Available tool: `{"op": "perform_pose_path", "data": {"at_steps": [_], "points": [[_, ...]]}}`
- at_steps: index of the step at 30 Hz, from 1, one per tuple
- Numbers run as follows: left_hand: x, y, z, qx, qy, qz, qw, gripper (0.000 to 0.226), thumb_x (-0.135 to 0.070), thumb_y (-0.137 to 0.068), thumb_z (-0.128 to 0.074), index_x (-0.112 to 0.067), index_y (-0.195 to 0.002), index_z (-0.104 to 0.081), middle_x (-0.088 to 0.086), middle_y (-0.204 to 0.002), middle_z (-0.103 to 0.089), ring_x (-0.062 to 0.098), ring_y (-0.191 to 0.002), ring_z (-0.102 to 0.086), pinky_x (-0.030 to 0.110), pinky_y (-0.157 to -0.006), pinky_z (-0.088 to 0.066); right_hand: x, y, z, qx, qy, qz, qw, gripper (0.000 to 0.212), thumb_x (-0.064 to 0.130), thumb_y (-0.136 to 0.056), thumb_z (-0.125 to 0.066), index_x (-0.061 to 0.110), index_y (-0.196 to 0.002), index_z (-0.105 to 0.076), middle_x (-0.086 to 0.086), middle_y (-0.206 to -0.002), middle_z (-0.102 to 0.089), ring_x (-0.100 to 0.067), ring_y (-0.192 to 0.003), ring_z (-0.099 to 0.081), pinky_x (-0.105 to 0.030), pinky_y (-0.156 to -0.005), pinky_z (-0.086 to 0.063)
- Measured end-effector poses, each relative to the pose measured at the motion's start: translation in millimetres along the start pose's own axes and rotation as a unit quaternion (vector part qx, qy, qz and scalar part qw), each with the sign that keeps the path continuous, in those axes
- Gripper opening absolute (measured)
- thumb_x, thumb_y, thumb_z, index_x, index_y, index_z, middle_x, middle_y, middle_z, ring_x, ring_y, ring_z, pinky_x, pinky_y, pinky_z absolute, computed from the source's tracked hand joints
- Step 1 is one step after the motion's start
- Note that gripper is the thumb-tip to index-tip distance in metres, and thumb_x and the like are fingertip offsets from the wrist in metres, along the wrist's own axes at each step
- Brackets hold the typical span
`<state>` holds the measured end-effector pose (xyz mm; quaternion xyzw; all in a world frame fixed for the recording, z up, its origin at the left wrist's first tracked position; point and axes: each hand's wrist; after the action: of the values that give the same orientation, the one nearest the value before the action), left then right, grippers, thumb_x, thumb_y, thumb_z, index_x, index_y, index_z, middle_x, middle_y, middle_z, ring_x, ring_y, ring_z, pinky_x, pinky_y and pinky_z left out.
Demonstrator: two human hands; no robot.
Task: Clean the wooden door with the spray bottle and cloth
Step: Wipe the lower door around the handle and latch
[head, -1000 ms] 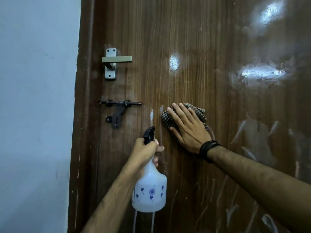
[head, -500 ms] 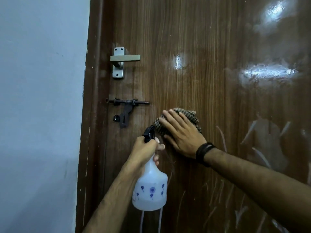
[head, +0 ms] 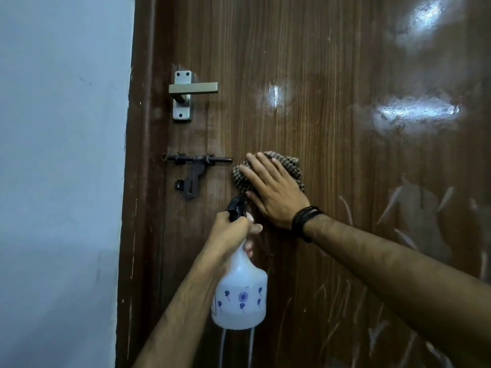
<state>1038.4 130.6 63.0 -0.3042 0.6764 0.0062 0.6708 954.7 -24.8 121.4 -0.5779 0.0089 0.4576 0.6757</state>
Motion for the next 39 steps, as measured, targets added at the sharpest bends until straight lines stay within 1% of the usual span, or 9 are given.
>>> {"op": "perform_pose_path", "data": {"at_steps": [3, 6, 10, 13, 17, 20, 30, 34, 39], "points": [[1, 1, -17, 0.020, 0.005, 0.000, 1.000, 0.017, 0.003, -0.089, -0.062, -0.012, -0.089, -0.053, 0.001, -0.063, -0.050, 0.010, -0.041, -0.042, 0.027, -0.045, -0.043, -24, 9, 7, 0.019, 0.000, 0.020, 1.000, 0.058, 0.044, -0.104, -0.028, 0.020, -0.157, -0.028, -0.007, -0.166, -0.020, -0.026, -0.154, -0.015, -0.044, -0.125, -0.012], [6, 4, -37, 0.051, -0.003, 0.007, 0.999, 0.018, 0.004, -0.090, -0.061, -0.012, -0.087, -0.053, 0.001, -0.061, -0.052, 0.011, -0.039, -0.042, 0.027, -0.045, -0.043, -63, 8, 26, -0.008, -0.025, -0.053, 0.998, 0.057, 0.043, -0.104, -0.032, 0.021, -0.157, -0.028, -0.007, -0.166, -0.020, -0.026, -0.154, -0.013, -0.047, -0.125, -0.013], [21, 7, -61, 0.116, -0.025, 0.022, 0.993, 0.016, 0.001, -0.091, -0.062, -0.014, -0.092, -0.056, 0.004, -0.077, -0.060, 0.007, -0.042, -0.046, 0.027, -0.048, -0.046, -107, 24, 47, -0.014, -0.034, -0.078, 0.996, 0.057, 0.043, -0.106, -0.035, 0.021, -0.157, -0.025, -0.004, -0.167, -0.017, -0.023, -0.155, -0.009, -0.044, -0.126, -0.009], [31, 7, -80, 0.150, -0.024, 0.036, 0.988, 0.016, 0.000, -0.092, -0.062, -0.014, -0.095, -0.057, -0.007, -0.063, -0.062, 0.006, -0.044, -0.047, 0.026, -0.049, -0.046, -117, 57, 47, -0.020, -0.040, -0.104, 0.994, 0.057, 0.042, -0.106, -0.036, 0.022, -0.158, -0.024, -0.002, -0.168, -0.014, -0.020, -0.155, -0.006, -0.044, -0.126, -0.008], [38, 8, -108, 0.158, -0.023, 0.045, 0.986, 0.016, 0.002, -0.091, -0.061, -0.014, -0.090, -0.057, -0.005, -0.065, -0.063, 0.008, -0.043, -0.046, 0.027, -0.047, -0.044, -134, 83, 52, -0.018, -0.037, -0.092, 0.995, 0.054, 0.039, -0.107, -0.036, 0.021, -0.157, -0.027, -0.002, -0.167, -0.017, -0.021, -0.155, -0.009, -0.041, -0.126, -0.010], [43, 7, -128, 0.160, -0.023, 0.047, 0.986, 0.016, 0.001, -0.091, -0.062, -0.014, -0.089, -0.057, -0.007, -0.053, -0.058, 0.008, -0.041, -0.046, 0.027, -0.047, -0.044, -153, 76, 62, -0.022, -0.039, -0.113, 0.993, 0.054, 0.038, -0.108, -0.036, 0.020, -0.157, -0.025, -0.005, -0.167, -0.017, -0.024, -0.155, -0.010, -0.041, -0.126, -0.009], [50, 6, -164, 0.151, -0.018, 0.031, 0.988, 0.005, -0.008, -0.099, -0.058, -0.014, -0.099, -0.056, -0.004, -0.074, -0.066, 0.006, -0.045, -0.049, 0.025, -0.049, -0.047, -165, 97, 58, -0.020, -0.023, -0.114, 0.993, 0.056, 0.039, -0.107, -0.035, 0.018, -0.158, -0.023, -0.006, -0.167, -0.014, -0.024, -0.155, -0.007, -0.043, -0.126, -0.007], [52, 6, -161, 0.137, -0.037, 0.020, 0.990, 0.016, -0.004, -0.093, -0.062, -0.017, -0.086, -0.057, -0.004, -0.061, -0.056, 0.007, -0.044, -0.048, 0.028, -0.052, -0.046, -171, 103, 64, -0.001, -0.019, -0.085, 0.996, 0.055, 0.037, -0.107, -0.038, 0.020, -0.158, -0.024, -0.004, -0.168, -0.014, -0.023, -0.155, -0.007, -0.040, -0.126, -0.005], [45, -1, -149, 0.116, -0.015, 0.019, 0.993, 0.017, 0.001, -0.093, -0.059, -0.012, -0.083, -0.056, -0.007, -0.050, -0.053, 0.009, -0.041, -0.044, 0.029, -0.047, -0.043, -147, 132, 47, -0.024, -0.030, -0.118, 0.992, 0.057, 0.036, -0.106, -0.039, 0.019, -0.158, -0.023, -0.006, -0.168, -0.013, -0.022, -0.155, -0.005, -0.044, -0.126, -0.006]]}}
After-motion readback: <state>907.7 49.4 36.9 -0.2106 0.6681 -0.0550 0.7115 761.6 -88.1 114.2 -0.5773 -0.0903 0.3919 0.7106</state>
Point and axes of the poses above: each hand's wrist, its own y-axis away from the middle knuckle, its own z-axis out of the back of the hand, x = y × z
